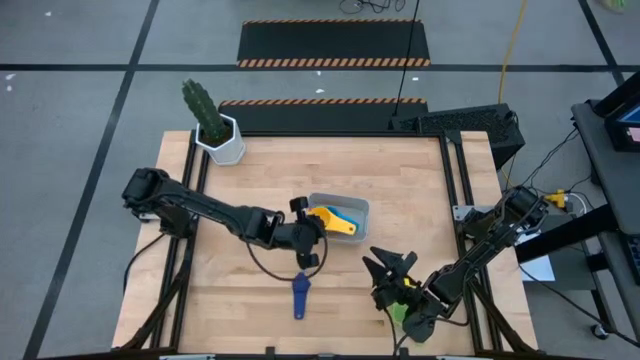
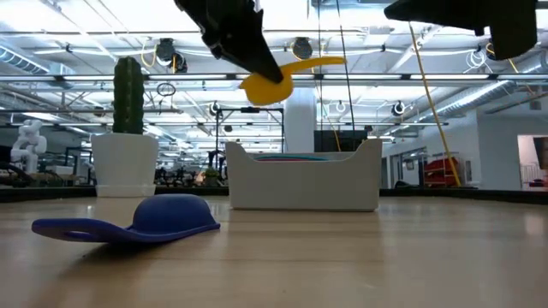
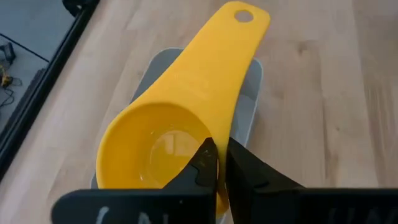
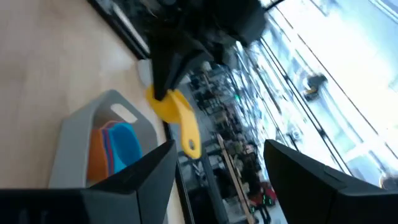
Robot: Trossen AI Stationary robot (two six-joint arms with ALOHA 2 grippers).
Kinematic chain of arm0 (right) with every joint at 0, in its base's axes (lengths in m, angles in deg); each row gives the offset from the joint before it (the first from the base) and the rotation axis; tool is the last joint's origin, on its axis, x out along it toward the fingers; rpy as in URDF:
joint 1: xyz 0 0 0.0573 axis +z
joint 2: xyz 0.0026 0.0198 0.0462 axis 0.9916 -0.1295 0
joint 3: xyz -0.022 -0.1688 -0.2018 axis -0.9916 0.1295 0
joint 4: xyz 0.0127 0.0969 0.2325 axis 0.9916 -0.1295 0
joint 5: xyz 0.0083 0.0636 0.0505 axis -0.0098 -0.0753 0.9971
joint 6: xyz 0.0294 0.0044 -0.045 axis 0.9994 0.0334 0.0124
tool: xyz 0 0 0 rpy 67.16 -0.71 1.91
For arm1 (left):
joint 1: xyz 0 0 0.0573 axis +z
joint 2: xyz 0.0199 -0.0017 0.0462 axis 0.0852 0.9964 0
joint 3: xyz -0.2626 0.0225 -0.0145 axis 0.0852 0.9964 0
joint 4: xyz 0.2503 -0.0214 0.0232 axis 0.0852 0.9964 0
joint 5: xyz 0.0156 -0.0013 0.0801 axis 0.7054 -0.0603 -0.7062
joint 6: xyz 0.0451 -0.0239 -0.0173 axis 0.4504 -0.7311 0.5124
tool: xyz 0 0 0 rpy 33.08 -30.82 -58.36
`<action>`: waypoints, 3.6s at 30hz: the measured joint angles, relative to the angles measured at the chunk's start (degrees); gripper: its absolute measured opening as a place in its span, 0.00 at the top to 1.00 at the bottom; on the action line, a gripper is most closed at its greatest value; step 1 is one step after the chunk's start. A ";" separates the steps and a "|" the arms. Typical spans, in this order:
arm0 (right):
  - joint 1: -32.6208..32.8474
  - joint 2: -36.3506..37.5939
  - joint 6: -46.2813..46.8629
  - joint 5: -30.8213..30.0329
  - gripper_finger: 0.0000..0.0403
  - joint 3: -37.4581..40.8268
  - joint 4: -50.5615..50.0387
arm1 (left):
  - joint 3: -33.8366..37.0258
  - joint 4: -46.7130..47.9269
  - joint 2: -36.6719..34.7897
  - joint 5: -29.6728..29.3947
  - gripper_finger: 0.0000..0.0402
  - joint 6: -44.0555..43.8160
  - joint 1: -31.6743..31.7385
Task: Nest measuring cups in basket
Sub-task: Stack the yellow measuring cup into the light blue measuring cup, then stack the green measuring cup into the yellow measuring cup
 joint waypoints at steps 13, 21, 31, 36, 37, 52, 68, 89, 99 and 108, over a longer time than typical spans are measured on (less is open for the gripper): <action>1.88 5.10 -6.95 -0.45 0.41 0.00 0.41 | 0.02 -8.55 5.86 10.44 0.98 -2.05 6.65; 3.16 9.95 -6.58 -0.45 0.41 0.00 -1.31 | 0.04 -8.23 8.51 10.52 0.98 -3.94 8.00; 3.34 10.62 -4.65 -0.45 0.41 0.02 -2.85 | 0.04 -6.99 8.96 10.50 0.96 -5.66 8.52; 3.34 10.62 -4.63 -0.45 0.41 0.02 -2.84 | 0.04 -6.82 8.96 10.50 0.96 -6.74 8.52; 3.34 10.62 -4.63 -0.45 0.41 0.02 -2.83 | 0.04 -6.82 8.96 10.50 0.94 -7.23 8.52; 3.34 10.62 -4.61 -0.43 0.41 0.04 -2.80 | 1.38 -7.72 8.94 10.46 0.83 -8.37 8.52; 3.34 10.62 -1.95 -0.20 0.41 0.07 -2.32 | 1.36 -15.43 10.02 14.53 0.83 -0.56 7.44; 4.50 10.60 1.69 -0.22 0.41 0.09 -1.90 | 1.20 -23.02 16.35 17.39 0.83 7.22 9.06; 4.54 10.60 1.19 -0.26 0.41 0.09 -1.91 | 1.27 -22.97 16.55 16.38 0.83 7.05 9.22; 4.54 10.60 3.41 -0.19 0.41 0.09 -1.91 | 1.31 -23.46 15.20 16.44 0.83 7.12 8.46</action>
